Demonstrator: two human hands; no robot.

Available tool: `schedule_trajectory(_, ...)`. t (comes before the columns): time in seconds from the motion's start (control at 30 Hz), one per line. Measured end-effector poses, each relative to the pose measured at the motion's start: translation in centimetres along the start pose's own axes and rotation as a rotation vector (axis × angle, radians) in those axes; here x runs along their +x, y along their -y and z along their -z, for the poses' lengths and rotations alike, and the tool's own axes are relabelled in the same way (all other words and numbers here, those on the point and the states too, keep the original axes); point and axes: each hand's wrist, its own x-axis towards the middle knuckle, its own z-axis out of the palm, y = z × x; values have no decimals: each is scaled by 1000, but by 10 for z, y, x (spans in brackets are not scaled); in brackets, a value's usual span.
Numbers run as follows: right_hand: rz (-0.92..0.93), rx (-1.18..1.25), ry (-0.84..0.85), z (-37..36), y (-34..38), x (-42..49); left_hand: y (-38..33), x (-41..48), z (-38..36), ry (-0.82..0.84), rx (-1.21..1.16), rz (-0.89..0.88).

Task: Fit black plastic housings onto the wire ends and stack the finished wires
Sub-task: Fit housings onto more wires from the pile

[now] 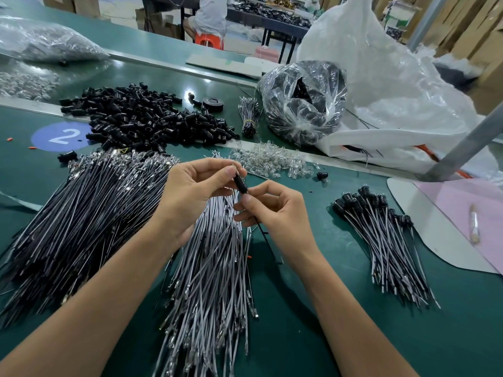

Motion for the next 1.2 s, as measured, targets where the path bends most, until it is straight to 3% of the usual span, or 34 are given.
schedule_trajectory(1.2,30,33,12,-1,1,0,-1,-1,1,83,-81,17)
